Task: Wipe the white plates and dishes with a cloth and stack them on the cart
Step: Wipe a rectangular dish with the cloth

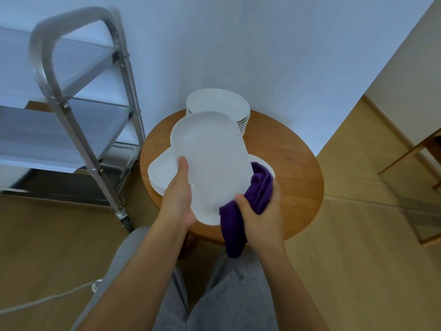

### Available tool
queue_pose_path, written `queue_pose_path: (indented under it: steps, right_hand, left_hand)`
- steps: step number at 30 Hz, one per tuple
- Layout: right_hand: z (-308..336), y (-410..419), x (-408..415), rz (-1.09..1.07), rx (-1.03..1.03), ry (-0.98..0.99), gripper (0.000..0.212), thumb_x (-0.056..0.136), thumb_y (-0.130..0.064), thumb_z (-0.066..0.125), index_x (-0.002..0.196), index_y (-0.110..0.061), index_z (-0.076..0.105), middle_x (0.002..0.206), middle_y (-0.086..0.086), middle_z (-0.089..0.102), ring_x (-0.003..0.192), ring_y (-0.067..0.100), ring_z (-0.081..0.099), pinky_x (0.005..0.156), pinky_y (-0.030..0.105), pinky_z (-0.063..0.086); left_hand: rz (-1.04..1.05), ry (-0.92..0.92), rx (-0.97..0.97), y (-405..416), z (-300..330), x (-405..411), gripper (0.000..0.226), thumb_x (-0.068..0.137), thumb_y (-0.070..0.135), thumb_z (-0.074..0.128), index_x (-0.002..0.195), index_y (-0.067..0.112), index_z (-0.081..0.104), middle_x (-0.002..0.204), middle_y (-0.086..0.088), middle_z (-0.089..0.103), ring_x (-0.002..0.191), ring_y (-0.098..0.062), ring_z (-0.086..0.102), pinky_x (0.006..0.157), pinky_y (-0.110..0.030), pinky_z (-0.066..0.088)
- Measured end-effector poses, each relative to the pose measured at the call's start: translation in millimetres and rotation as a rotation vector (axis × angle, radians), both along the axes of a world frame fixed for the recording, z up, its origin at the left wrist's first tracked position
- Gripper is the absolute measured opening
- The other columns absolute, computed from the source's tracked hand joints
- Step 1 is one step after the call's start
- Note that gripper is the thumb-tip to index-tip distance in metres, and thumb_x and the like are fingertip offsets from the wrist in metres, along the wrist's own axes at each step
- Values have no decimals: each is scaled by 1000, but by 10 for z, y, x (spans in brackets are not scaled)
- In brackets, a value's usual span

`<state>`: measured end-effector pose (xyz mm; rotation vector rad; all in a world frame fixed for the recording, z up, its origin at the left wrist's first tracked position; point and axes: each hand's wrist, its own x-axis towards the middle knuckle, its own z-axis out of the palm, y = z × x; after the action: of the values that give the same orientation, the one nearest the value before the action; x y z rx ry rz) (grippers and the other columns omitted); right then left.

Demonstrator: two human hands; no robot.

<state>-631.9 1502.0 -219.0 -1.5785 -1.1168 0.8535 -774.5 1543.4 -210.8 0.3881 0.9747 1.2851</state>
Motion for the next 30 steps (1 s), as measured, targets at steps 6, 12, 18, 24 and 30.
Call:
queue_pose_path:
  steps: [6, 12, 18, 24, 30]
  right_hand:
    - [258, 148, 119, -43, 355, -310, 61, 79, -23, 57, 138, -28, 43, 132, -1, 41, 116, 8, 41, 87, 0, 31]
    - [221, 359, -72, 337, 375, -841, 61, 88, -36, 58, 143, -24, 36, 151, 7, 30, 138, 24, 23, 111, 39, 23]
    - [-140, -119, -274, 609, 390, -684, 64, 87, -48, 52, 142, -43, 20, 155, -6, 22, 140, 7, 14, 110, 33, 19]
    - [-199, -173, -111, 565, 631, -1058, 79, 63, -36, 84, 130, -25, 43, 128, 6, 59, 115, 25, 58, 87, 38, 51]
    - [-306, -112, 287, 722, 858, -1330, 68, 75, -27, 77, 133, -23, 42, 130, 8, 56, 120, 24, 50, 97, 35, 42]
  left_hand:
    - [-85, 223, -59, -144, -61, 25, 32, 86, 63, 38, 93, 39, 58, 105, 3, 68, 96, -24, 63, 79, -45, 54]
    - [-197, 365, 84, -163, 50, 68, 33, 84, 67, 31, 92, 45, 55, 98, 5, 67, 92, -17, 64, 73, -33, 56]
    - [-47, 372, 38, -63, 170, -41, 40, 87, 65, 32, 83, 34, 56, 65, 11, 70, 72, -13, 66, 47, -20, 51]
    - [-1, 309, -112, -30, 114, -26, 40, 86, 65, 38, 83, 30, 54, 79, 0, 68, 80, -21, 65, 50, -28, 53]
    - [-362, 363, 13, 33, 122, -173, 31, 88, 59, 40, 90, 31, 54, 64, 9, 71, 61, -12, 70, 44, -22, 52]
